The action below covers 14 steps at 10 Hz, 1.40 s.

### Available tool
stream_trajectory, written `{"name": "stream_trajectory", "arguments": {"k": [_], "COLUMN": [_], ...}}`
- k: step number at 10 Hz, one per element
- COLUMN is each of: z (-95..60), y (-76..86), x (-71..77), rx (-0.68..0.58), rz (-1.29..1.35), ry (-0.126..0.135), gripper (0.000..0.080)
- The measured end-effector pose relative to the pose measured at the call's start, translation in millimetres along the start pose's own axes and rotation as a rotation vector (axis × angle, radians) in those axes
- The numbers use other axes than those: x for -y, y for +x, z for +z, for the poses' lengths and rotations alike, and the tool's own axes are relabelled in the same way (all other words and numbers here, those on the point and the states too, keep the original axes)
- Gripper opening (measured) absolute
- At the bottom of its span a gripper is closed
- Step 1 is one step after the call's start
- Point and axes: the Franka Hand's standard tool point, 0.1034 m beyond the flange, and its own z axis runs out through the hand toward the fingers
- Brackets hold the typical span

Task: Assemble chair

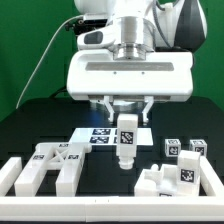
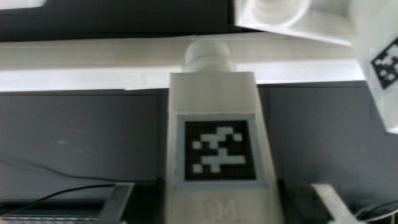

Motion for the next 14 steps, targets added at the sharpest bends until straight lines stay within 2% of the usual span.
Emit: {"name": "stream_trajectory", "arguments": {"k": [1,3,7,8,9,14], "z": [1.4,4.2,5.4,10.8,14.7,22.3], "y": [-0.2,-10.9,-10.7,-14.5,-17.3,-28.4], "x": [9.7,27.6,22.4,12.7,9.6,9.2], "rx": [0.002,0.017,0.018,0.016,0.022,0.030], "rz": [0.016,0.025,0.026,0.015,0.019,0.015], "ry": [0.011,0.026,0.020,0.006,0.002,-0.005], "gripper": [0.0287,0.0287,0.0287,0.0287,0.0287,0.0287]}}
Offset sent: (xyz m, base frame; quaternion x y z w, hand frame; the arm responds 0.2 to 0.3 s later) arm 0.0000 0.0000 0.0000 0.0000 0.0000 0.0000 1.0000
